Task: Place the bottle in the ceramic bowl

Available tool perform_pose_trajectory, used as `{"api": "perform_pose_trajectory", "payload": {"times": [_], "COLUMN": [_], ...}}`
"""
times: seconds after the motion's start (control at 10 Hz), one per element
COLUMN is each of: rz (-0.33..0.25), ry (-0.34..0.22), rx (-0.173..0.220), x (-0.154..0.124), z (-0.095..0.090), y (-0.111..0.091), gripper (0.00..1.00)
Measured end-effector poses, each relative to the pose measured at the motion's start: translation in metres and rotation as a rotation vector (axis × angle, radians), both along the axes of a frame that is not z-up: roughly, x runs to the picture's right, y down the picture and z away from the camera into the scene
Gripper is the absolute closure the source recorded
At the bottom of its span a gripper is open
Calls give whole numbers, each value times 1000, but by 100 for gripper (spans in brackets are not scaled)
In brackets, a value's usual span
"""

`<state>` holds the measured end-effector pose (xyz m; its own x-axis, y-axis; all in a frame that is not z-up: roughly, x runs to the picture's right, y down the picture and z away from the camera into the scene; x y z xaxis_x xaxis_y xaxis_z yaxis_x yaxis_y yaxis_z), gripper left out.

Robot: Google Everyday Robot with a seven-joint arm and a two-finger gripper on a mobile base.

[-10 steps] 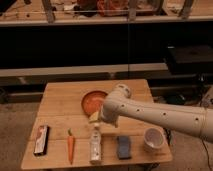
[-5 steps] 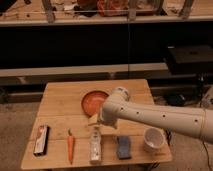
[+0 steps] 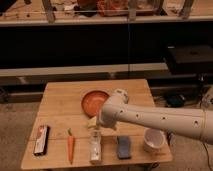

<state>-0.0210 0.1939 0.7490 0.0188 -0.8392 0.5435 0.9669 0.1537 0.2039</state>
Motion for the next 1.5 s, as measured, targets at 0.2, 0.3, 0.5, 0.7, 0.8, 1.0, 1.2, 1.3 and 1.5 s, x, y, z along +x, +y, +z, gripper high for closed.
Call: {"api": "perform_pose_trajectory", "payload": {"times": [0.2, 0.3, 0.5, 0.7, 0.8, 1.0, 1.2, 1.3, 1.5], "rz": [-12, -18, -27, -38, -43, -52, -61, -66, -70], "ry": [-13, -17, -25, -32, -35, -42, -47, -50, -55], "rx": [3, 4, 6, 4, 3, 0, -5, -8, -15], "x": [-1, -1, -1, -1, -1, -2, -4, -7, -7], "z": [-3, -5, -7, -10, -11, -13, -12, -11, -7], "y": [6, 9, 13, 18, 21, 27, 31, 33, 35], "gripper": [20, 20, 20, 20, 20, 20, 20, 20, 20]}}
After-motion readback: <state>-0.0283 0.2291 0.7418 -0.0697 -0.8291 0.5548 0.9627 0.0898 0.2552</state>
